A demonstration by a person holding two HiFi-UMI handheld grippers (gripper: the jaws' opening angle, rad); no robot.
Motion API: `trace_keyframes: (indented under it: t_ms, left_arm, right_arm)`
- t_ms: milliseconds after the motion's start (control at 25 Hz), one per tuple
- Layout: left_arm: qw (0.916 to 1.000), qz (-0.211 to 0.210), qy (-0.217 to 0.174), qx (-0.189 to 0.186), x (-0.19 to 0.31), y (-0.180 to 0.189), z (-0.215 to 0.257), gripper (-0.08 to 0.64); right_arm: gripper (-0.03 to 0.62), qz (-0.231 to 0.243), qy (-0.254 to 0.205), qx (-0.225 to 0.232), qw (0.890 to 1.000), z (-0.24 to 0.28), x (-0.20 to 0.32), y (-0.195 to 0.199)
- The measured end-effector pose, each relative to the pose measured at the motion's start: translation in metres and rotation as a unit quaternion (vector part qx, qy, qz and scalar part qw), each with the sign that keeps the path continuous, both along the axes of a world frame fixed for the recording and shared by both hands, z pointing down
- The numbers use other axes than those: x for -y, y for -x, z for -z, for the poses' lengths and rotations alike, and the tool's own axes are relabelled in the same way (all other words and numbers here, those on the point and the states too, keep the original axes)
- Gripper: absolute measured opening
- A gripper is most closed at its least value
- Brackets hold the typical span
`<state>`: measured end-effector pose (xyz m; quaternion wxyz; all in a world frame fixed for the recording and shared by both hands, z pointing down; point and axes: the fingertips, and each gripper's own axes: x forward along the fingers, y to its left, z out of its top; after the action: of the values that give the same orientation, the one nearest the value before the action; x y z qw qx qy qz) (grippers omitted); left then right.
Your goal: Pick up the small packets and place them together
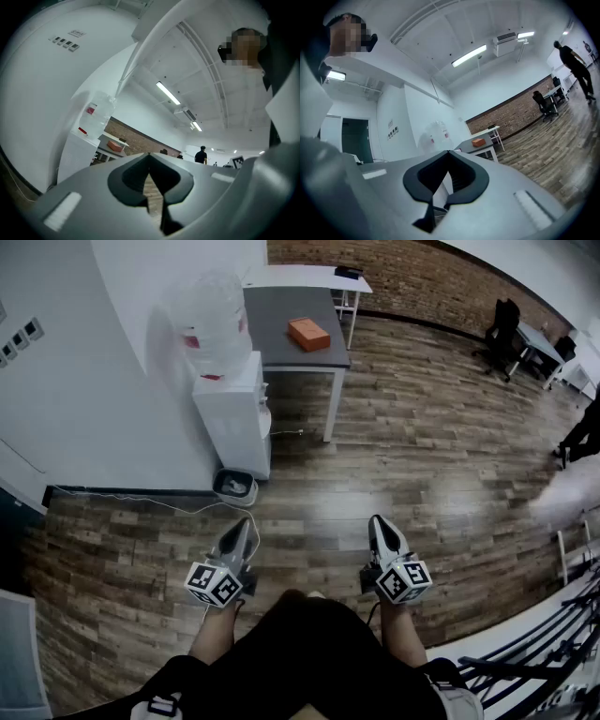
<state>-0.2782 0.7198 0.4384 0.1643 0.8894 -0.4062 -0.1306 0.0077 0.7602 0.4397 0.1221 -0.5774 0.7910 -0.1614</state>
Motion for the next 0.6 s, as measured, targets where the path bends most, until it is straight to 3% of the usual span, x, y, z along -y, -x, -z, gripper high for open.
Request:
trace_keyframes:
  t_ms: [600]
  left_arm:
    - [0.9999, -0.004, 0.007, 0.007, 0.003, -0.012, -0.007, -0.002]
  right_arm:
    - [0.002, 0.013, 0.005, -0.013, 1.0, -0.005, 0.002, -0.005]
